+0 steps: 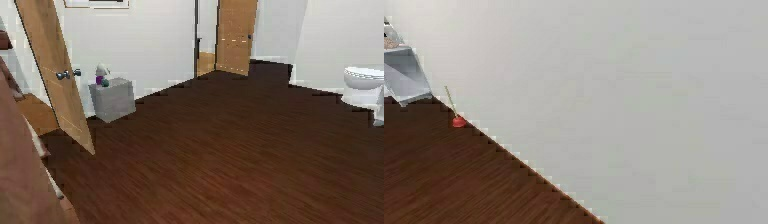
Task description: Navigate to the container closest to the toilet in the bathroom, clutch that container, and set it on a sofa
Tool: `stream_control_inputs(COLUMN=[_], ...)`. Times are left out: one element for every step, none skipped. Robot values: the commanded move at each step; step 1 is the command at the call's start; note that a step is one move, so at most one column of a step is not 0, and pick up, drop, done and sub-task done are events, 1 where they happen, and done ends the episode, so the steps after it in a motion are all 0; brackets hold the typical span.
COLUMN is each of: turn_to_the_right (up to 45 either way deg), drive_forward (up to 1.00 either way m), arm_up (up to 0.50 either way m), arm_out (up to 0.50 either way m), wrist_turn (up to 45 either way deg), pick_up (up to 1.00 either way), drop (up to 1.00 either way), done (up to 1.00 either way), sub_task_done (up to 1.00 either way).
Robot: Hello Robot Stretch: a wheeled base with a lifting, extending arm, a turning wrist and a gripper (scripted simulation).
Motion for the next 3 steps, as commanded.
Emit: stream_control_inputs(turn_to_the_right=[6.0,0.0,45.0], drive_forward=[0.0,0.9,0.0], arm_up=[0.0,0.0,0.0], arm_out=[0.0,0.0,0.0], wrist_turn=[0.0,0.0,0.0], pick_up=[0.0,0.0,0.0], drop=[0.0,0.0,0.0], done=[0.0,0.0,0.0], sub_task_done=[0.0,0.0,0.0])
